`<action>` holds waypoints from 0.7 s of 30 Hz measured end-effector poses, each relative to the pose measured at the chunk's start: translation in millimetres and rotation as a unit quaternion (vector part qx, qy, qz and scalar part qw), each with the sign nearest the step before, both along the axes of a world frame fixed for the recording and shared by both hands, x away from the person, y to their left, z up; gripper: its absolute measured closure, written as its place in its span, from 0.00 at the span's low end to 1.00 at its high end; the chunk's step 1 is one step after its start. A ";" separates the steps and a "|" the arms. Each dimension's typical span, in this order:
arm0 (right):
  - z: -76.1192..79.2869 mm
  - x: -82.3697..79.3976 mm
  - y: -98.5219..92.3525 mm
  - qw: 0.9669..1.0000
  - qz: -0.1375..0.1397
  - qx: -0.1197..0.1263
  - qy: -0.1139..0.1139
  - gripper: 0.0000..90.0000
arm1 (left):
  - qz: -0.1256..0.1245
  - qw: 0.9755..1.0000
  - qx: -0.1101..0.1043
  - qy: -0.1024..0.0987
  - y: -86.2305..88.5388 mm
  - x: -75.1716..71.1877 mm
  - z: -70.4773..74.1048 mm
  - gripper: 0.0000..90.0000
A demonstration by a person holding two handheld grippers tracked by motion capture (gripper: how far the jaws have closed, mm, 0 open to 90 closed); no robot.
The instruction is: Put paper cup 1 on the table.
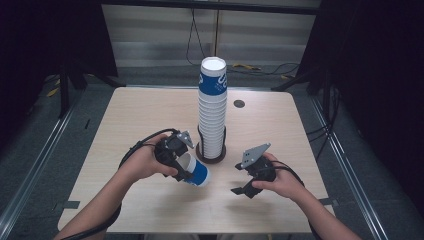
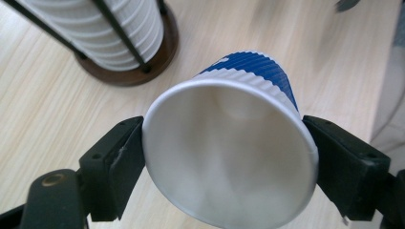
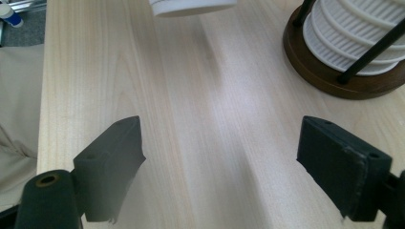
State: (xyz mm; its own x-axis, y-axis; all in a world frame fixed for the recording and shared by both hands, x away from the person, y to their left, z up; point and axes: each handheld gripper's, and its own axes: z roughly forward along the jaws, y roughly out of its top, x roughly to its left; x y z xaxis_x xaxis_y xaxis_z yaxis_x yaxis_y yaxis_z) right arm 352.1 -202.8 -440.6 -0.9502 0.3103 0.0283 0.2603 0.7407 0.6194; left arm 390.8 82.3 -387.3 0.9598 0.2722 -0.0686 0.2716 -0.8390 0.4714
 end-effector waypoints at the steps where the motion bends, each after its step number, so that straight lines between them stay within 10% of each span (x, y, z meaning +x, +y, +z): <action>1: -0.1 -0.3 0.1 1.000 0.000 0.000 0.002 0.17 | -0.001 1.000 0.002 0.000 0.5 0.3 -0.5 0.19; 21: -2.3 -1.3 0.7 1.000 0.004 -0.012 -0.001 0.17 | -0.013 0.994 0.106 -0.014 4.4 -2.1 -7.6 0.18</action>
State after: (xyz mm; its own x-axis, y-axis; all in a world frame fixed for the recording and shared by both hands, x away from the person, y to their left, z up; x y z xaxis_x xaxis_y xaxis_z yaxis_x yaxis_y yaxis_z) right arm 350.7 -202.1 -442.8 -0.9528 0.3030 0.0198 0.2532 0.7570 0.6024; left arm 388.7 86.8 -394.9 0.9675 0.2525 0.0144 0.2377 -0.9271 0.2897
